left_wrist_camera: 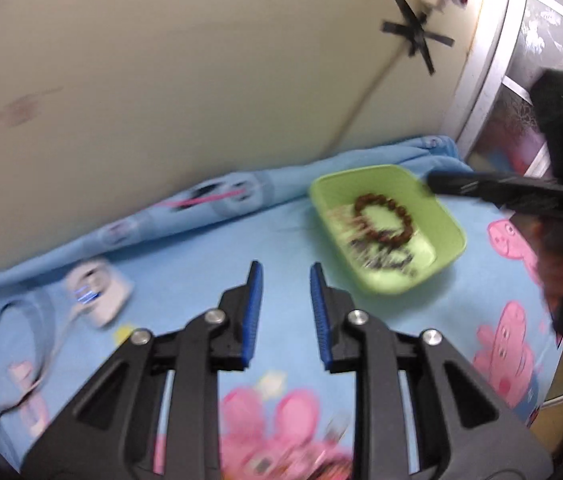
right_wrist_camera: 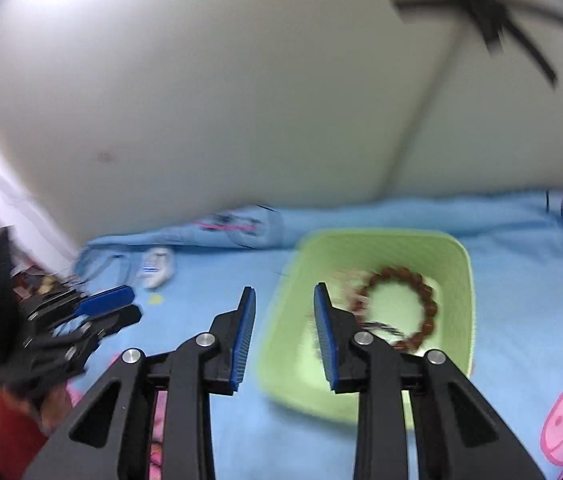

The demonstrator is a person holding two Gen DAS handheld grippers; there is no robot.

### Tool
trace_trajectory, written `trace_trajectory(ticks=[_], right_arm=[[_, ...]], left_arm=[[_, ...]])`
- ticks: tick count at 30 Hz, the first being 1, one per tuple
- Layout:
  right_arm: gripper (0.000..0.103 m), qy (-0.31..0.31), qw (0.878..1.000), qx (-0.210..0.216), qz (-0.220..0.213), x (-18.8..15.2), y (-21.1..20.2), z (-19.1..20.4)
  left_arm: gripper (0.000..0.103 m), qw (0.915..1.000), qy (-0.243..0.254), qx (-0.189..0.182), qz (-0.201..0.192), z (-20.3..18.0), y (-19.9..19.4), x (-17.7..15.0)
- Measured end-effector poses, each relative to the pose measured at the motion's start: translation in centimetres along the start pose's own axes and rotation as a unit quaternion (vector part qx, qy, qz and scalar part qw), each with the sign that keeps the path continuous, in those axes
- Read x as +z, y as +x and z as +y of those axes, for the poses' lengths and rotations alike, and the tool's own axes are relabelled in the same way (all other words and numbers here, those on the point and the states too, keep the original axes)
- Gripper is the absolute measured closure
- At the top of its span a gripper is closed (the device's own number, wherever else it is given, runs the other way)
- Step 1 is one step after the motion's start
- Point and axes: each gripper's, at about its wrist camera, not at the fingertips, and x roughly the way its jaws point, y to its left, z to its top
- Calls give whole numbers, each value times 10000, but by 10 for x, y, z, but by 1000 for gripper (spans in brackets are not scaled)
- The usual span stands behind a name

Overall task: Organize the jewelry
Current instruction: 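Lower the crystal strand into the green bowl and open the right tool, then grasp the orange bead strand with the right tool and lift it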

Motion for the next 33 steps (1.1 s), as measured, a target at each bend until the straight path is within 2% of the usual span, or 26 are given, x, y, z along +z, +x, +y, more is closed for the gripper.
trace_trajectory(ticks=[2, 3, 5, 9, 13, 18, 22, 24, 26, 28, 29, 31, 32, 33], right_arm=[[94, -397, 9984, 363, -147, -8, -15, 25], [94, -581, 9969, 513, -121, -19, -19, 39], [94, -846, 9945, 621, 57, -42, -14, 60], [99, -1344, 9854, 753, 725, -89, 22, 97], [101, -1741, 9734, 752, 1282, -118, 64, 129], [101, -2146, 9586, 615, 1770, -134, 97, 152], [100, -1996, 9574, 655, 1979, -141, 109, 147], [97, -1809, 9585, 779, 2059, -142, 111, 147], [87, -1690, 9581, 874, 2141, -143, 115, 147], [82, -1750, 9563, 913, 2158, -146, 116, 153], [80, -1841, 9549, 881, 2157, -148, 117, 156], [80, -2142, 9513, 698, 2103, -154, 120, 164], [81, -2303, 9494, 637, 2037, -156, 121, 168], [88, -2502, 9462, 551, 1977, -159, 121, 172]], left_arm=[[77, 9997, -83, 236, 15, 19, -23, -26], [72, 9994, -147, 301, 42, 24, -29, -37], [71, 9987, -340, 336, 159, 37, -41, -70], [71, 9967, -686, 130, 424, 53, -42, -123], [71, 9955, -825, -261, 378, 36, -45, -161], [71, 9979, -493, -388, 179, 1, -60, -193], [71, 9990, -156, -321, 263, -22, -61, -218], [71, 9991, 8, -233, 350, -28, -54, -225], [71, 9987, -1, -202, 472, -30, -45, -230], [71, 9983, -61, -74, 577, -26, -33, -232], [71, 9987, -56, -64, 498, -25, -32, -231], [82, 9987, -134, -36, 487, -21, -30, -229], [94, 9986, -175, -39, 499, -19, -29, -228], [100, 9983, -247, -82, 513, -16, -29, -228]])
